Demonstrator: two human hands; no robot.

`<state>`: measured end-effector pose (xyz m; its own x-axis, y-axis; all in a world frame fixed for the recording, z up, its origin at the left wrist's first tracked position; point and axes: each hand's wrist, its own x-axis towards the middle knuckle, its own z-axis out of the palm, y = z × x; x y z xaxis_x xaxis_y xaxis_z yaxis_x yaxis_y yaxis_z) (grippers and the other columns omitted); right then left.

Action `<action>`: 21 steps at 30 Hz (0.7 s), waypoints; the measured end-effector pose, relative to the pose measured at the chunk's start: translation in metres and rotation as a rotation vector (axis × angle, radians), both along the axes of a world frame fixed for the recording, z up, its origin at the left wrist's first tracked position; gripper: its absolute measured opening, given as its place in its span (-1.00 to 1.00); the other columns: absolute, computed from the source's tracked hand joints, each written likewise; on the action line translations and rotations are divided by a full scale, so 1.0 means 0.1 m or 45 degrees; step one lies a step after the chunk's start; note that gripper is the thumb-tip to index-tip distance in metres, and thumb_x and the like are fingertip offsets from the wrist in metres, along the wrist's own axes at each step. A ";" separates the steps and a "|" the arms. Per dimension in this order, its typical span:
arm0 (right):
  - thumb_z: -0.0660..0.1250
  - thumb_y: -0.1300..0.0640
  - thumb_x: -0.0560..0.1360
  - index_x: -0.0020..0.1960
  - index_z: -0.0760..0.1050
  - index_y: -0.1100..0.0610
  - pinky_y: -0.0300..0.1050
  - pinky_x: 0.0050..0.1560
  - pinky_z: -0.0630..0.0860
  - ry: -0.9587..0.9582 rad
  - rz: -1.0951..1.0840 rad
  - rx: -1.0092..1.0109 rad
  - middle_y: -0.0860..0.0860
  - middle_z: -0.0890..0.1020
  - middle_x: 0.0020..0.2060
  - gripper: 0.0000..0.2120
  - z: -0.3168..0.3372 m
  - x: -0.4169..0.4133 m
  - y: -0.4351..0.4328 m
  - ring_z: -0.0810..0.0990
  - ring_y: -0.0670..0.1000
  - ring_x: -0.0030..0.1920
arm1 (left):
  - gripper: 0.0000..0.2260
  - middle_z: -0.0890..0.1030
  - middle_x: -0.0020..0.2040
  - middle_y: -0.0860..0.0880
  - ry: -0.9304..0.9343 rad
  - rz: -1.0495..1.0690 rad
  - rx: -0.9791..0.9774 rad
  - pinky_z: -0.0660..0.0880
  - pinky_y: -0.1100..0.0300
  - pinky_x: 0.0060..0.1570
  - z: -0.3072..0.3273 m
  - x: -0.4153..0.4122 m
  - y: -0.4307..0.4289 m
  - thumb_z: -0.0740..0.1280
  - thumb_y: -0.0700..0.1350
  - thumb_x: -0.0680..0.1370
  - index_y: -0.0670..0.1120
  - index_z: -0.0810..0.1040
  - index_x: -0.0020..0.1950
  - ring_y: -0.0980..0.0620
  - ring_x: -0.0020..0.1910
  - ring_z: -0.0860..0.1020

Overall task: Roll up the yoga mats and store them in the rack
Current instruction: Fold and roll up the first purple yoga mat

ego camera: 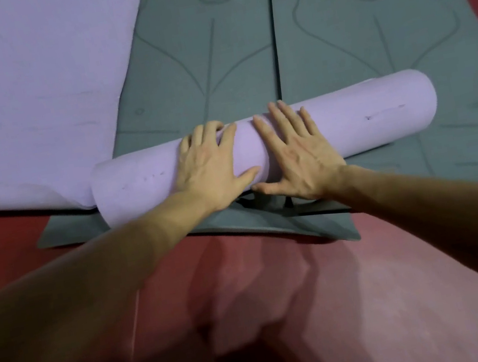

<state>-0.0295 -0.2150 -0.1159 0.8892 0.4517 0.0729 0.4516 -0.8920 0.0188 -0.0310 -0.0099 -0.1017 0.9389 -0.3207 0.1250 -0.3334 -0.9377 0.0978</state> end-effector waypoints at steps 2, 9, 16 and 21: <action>0.11 -0.60 0.34 0.62 0.17 0.27 0.39 0.54 0.10 -0.035 -0.027 -0.006 0.33 0.33 0.48 0.17 0.00 0.08 0.09 0.29 0.35 0.50 | -0.08 0.38 0.48 -0.12 0.003 0.011 0.012 0.23 -0.08 0.47 -0.06 0.00 0.06 0.37 0.34 0.43 -0.12 0.16 0.62 -0.15 0.43 0.35; 0.15 -0.44 0.34 0.50 0.33 0.26 0.45 0.49 0.19 -0.080 0.057 -0.056 0.38 0.40 0.41 -0.01 0.13 0.19 0.38 0.37 0.38 0.43 | -0.17 0.16 0.65 -0.10 0.125 -0.025 0.005 -0.06 -0.15 0.60 -0.01 0.14 0.36 0.29 0.29 0.50 -0.10 0.13 0.64 -0.06 0.64 0.08; 0.43 -0.21 0.34 0.67 -0.01 0.17 0.43 0.53 0.12 0.037 0.472 -0.082 0.42 0.28 0.50 0.09 0.12 0.20 1.23 0.26 0.38 0.53 | -0.22 0.30 0.59 -0.20 0.002 0.200 -0.121 0.11 -0.10 0.57 -0.11 -0.28 1.05 0.28 0.19 0.44 -0.18 0.31 0.58 -0.15 0.58 0.24; 0.47 -0.43 0.29 0.67 -0.23 0.17 0.49 0.52 -0.15 0.053 0.313 -0.313 0.35 -0.05 0.62 0.32 0.11 0.20 1.77 -0.10 0.34 0.64 | -0.23 0.27 0.59 -0.21 -0.075 0.465 -0.223 0.20 -0.05 0.52 -0.03 -0.83 1.61 0.30 0.12 0.48 -0.17 0.21 0.62 -0.18 0.58 0.23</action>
